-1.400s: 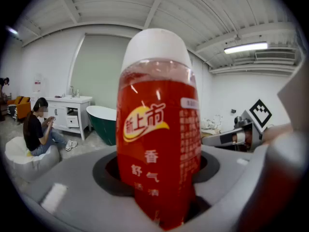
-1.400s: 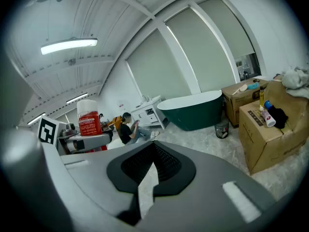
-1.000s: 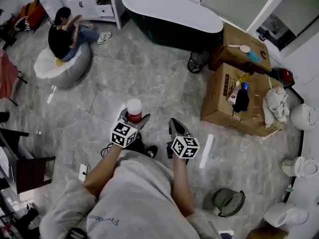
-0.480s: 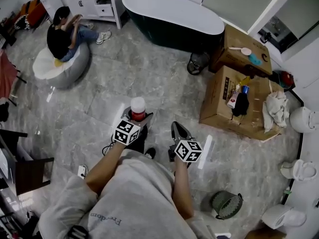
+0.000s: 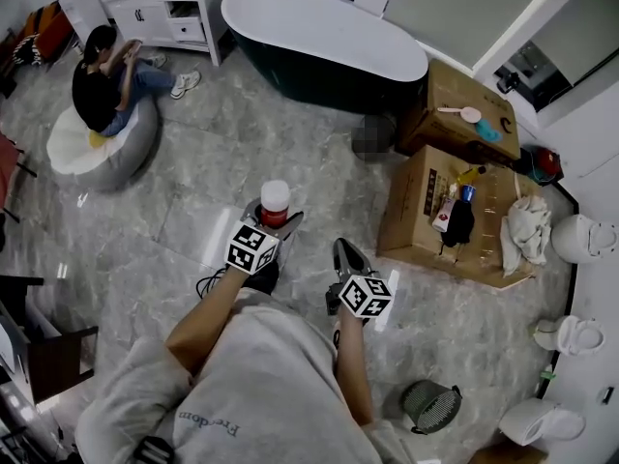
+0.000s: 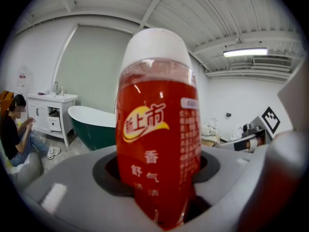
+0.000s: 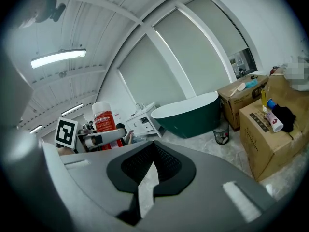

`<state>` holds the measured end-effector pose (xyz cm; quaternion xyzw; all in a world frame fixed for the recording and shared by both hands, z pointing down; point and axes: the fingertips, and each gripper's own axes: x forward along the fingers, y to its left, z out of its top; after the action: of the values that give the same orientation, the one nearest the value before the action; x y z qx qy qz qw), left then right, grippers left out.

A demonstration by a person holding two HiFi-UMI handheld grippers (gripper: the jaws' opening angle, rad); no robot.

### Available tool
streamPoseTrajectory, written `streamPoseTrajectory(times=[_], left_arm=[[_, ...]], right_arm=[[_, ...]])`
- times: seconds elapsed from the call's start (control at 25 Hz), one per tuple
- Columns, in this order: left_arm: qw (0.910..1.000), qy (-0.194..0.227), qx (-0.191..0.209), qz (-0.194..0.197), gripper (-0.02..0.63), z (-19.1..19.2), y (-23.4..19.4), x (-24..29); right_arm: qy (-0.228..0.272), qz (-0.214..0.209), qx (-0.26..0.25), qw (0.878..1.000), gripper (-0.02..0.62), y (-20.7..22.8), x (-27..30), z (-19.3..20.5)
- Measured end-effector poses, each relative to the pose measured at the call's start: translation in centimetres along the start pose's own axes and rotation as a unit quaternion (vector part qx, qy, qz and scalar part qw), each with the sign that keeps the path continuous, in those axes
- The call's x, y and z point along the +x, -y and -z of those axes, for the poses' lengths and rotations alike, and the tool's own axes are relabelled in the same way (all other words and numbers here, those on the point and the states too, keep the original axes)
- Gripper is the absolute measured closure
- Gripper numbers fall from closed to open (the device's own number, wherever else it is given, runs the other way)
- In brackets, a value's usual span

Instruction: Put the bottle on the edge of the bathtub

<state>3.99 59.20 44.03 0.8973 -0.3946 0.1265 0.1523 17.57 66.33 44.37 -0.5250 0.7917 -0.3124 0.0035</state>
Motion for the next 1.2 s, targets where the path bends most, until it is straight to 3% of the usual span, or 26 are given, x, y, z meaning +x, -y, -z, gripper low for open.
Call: streamPoseTrajectory(times=[0.52,0.76,1.2], left_arm=[[0.9982,-0.027,0.012,0.052,0.281,-3.3,-9.7,7.9],[0.9986,-0.020,-0.005,0.048,0.281,-4.1,-14.4,9.4],[0.9990,-0.010,-0.040,0.020,0.281,-4.3,-18.8,10.7]], right_arm=[[-0.011,0.045,0.011,0.999,0.595,1.7,10.9,-3.1],[-0.028,0.051,-0.013,0.998,0.595,0.6,15.9,-4.1],[-0.061,0.041,-0.049,0.996,0.595,0.8,20.7,-5.8]])
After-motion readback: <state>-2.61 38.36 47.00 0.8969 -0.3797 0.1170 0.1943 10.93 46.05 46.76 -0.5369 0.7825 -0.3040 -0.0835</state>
